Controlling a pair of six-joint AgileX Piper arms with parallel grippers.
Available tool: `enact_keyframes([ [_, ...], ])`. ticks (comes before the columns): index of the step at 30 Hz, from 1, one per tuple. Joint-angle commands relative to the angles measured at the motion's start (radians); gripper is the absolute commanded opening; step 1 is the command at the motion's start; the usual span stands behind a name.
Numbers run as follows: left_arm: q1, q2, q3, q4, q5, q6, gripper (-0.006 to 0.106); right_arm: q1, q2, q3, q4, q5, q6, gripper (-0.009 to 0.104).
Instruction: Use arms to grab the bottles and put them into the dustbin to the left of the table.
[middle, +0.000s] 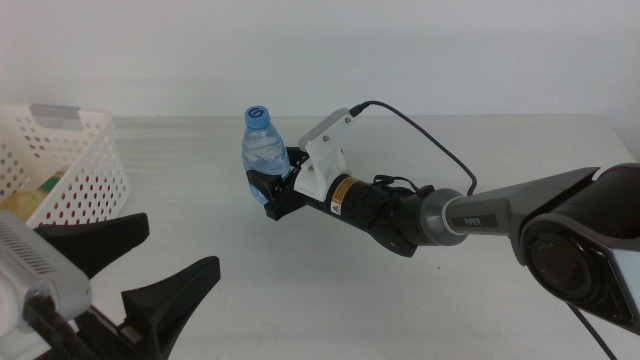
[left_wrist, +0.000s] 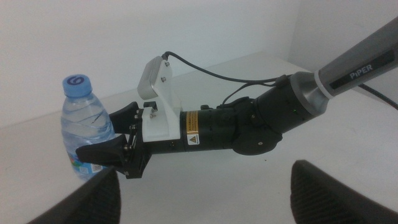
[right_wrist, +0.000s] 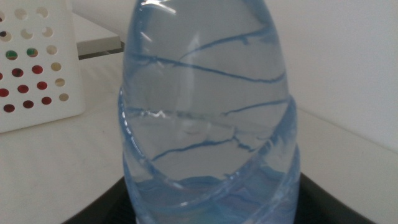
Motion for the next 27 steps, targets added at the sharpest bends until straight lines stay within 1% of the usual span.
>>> enact_keyframes([
  [1,-0.004,-0.003,-0.027,-0.012,-0.078,-0.014,0.09,-0.002,-0.08,-0.038,0.026,-0.11,-0.02,0.003],
  [2,-0.004,-0.003,-0.027,-0.012,-0.078,-0.014,0.09,-0.002,-0.08,-0.038,0.025,-0.11,-0.02,0.007],
  [4,-0.004,-0.003,-0.027,-0.012,-0.078,-0.014,0.09,-0.002,-0.08,-0.038,0.013,-0.11,-0.019,0.018],
  [5,-0.004,-0.003,-0.027,-0.012,-0.078,-0.014,0.09,-0.002,-0.081,-0.038,0.01,-0.106,-0.013,0.029],
  [6,-0.004,-0.003,-0.027,-0.012,-0.078,-0.014,0.09,-0.002,-0.081,-0.038,0.01,-0.102,-0.011,0.037],
  [7,-0.004,-0.003,-0.027,-0.012,-0.078,-0.014,0.09,-0.002,-0.082,-0.038,0.01,-0.08,-0.008,0.059],
  [9,-0.004,-0.003,-0.027,-0.012,-0.078,-0.014,0.09,-0.002,-0.082,-0.038,0.01,-0.074,-0.007,0.072],
  [11,-0.004,-0.003,-0.027,-0.012,-0.078,-0.014,0.09,-0.002,-0.089,-0.038,-0.002,-0.065,0.016,0.079],
  [15,-0.004,-0.003,-0.027,-0.012,-0.078,-0.014,0.09,-0.002,-0.133,-0.006,-0.054,-0.024,0.056,0.08],
  [17,-0.004,-0.003,-0.027,-0.012,-0.078,-0.014,0.09,-0.003,-0.17,0.029,-0.09,0.005,0.058,0.079],
  [19,-0.004,-0.003,-0.027,-0.012,-0.078,-0.014,0.09,-0.006,-0.21,0.068,-0.108,0.022,0.062,0.077],
  [22,-0.004,-0.003,-0.027,-0.012,-0.078,-0.014,0.09,-0.008,-0.281,0.147,-0.113,0.02,0.063,0.074],
  [27,-0.004,-0.003,-0.027,-0.012,-0.078,-0.014,0.09,-0.02,-0.413,0.304,-0.113,0.019,0.063,0.074],
])
